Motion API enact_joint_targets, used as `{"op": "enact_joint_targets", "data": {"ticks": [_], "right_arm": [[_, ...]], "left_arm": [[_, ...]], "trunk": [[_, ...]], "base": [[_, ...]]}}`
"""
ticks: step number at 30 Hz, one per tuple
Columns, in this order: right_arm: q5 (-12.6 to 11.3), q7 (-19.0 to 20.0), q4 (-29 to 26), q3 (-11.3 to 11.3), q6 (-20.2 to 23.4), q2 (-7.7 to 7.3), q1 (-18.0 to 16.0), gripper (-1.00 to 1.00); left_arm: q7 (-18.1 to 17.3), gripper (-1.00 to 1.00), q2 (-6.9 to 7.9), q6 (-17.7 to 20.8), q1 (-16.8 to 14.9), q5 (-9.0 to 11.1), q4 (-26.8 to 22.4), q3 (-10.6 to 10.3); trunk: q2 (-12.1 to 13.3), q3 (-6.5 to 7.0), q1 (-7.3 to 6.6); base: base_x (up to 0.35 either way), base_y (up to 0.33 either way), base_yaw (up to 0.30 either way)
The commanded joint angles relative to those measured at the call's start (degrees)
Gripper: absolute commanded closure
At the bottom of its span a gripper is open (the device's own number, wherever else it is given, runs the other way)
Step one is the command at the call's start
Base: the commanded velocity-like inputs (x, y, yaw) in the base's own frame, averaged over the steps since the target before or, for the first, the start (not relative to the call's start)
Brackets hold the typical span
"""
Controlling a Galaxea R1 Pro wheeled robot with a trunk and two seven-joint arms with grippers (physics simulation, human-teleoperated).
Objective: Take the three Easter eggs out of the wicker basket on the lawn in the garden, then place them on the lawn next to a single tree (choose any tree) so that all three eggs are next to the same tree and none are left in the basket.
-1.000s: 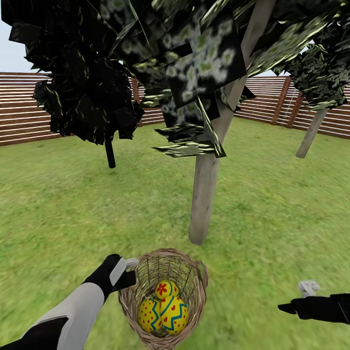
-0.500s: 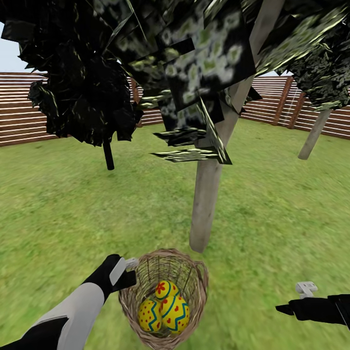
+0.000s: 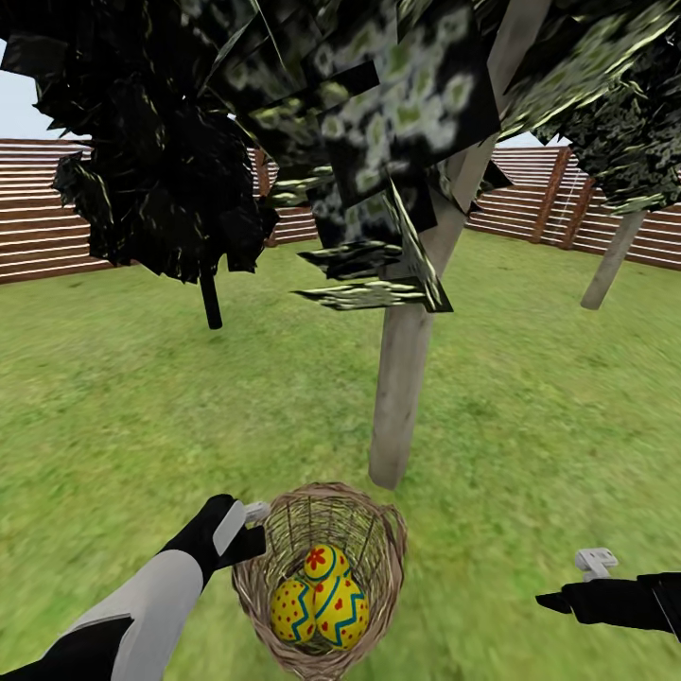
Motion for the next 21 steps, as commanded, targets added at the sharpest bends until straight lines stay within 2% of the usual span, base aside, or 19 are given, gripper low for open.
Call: {"op": "enact_joint_targets", "data": {"ticks": [1, 5, 10, 12, 13, 21], "right_arm": [[0.5, 0.5, 0.0, -0.2, 0.2, 0.05, -0.1, -1.0], [0.2, 0.5, 0.1, -0.2, 0.2, -0.02, -0.1, -1.0], [-0.6, 1.4, 0.1, -0.9, -2.8, -0.59, -0.1, -1.0], [-1.4, 1.8, 0.1, -1.0, -3.4, -0.63, -0.1, -1.0], [-2.6, 3.2, 0.1, -1.1, -3.8, -0.69, -0.1, -1.0], [-2.0, 1.8, 0.1, -1.4, -3.7, -0.54, -0.1, -1.0]], "left_arm": [[0.5, 1.0, -0.04, 0.1, 0.0, 1.2, -0.1, 0.2], [0.5, 1.0, -0.04, 0.1, 0.0, 1.2, -0.1, 0.2], [0.5, 1.0, -0.04, 0.1, 0.0, 1.2, -0.1, 0.2], [0.5, 1.0, -0.04, 0.1, 0.0, 1.2, -0.1, 0.1], [0.5, 1.0, -0.04, 0.1, 0.0, 1.2, -0.1, 0.2], [0.5, 1.0, -0.04, 0.1, 0.0, 1.2, -0.1, 0.2]], "trunk": [[-0.4, -0.23, 0.22], [-2.0, -0.95, 1.1], [-4.1, -1.85, 2.2], [-4.9, -2.21, 2.64], [-5.3, -2.39, 2.86], [-8.5, -3.83, 4.61]], "base": [[0.0, 0.0, 0.0], [0.0, 0.0, 0.0], [0.0, 0.0, 0.0], [0.0, 0.0, 0.0], [0.0, 0.0, 0.0], [0.0, 0.0, 0.0]]}}
